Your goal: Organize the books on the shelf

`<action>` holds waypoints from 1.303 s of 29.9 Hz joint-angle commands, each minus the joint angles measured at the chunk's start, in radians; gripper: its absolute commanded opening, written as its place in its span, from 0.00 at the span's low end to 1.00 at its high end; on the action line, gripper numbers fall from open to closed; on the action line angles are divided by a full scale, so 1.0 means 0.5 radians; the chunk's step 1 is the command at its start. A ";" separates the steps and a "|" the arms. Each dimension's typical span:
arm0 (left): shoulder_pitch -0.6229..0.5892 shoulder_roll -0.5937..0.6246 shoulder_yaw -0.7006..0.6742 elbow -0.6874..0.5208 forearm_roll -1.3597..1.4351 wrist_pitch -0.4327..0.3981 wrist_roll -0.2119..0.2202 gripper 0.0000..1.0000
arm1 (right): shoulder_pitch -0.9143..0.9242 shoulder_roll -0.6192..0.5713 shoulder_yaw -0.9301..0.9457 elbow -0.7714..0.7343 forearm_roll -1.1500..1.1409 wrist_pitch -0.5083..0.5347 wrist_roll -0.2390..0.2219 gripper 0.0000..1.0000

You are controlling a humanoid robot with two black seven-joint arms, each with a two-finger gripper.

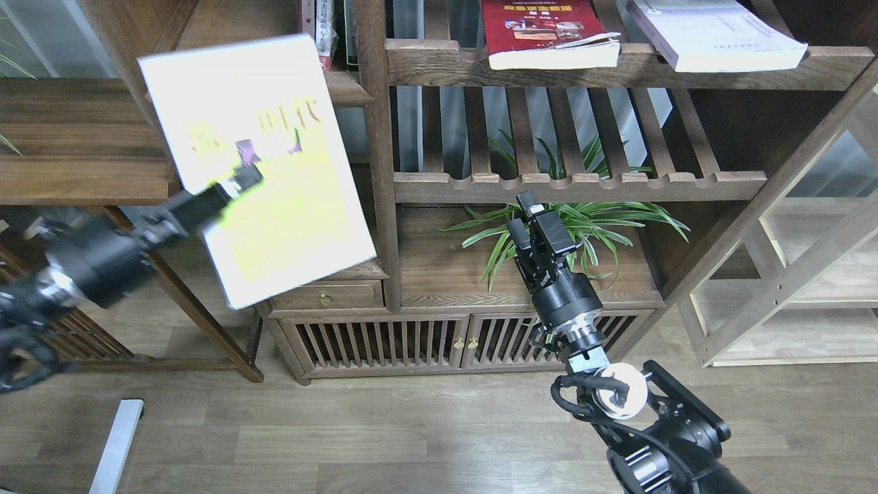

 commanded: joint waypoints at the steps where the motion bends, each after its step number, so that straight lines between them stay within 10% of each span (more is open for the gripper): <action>1: 0.016 0.067 -0.270 -0.120 0.107 0.000 0.003 0.04 | 0.029 0.001 -0.007 -0.033 -0.001 0.000 0.000 0.81; 12: 0.071 0.064 -0.853 -0.127 0.239 0.000 0.006 0.02 | 0.069 0.007 -0.063 -0.045 -0.013 0.000 0.000 0.81; 31: 0.071 0.052 -0.884 -0.019 0.509 0.000 -0.006 0.02 | 0.220 -0.008 -0.130 -0.119 -0.093 0.000 -0.003 0.81; 39: 0.068 0.049 -0.900 0.020 0.558 0.329 -0.028 0.02 | 0.271 0.023 -0.194 -0.134 -0.099 0.000 -0.003 0.81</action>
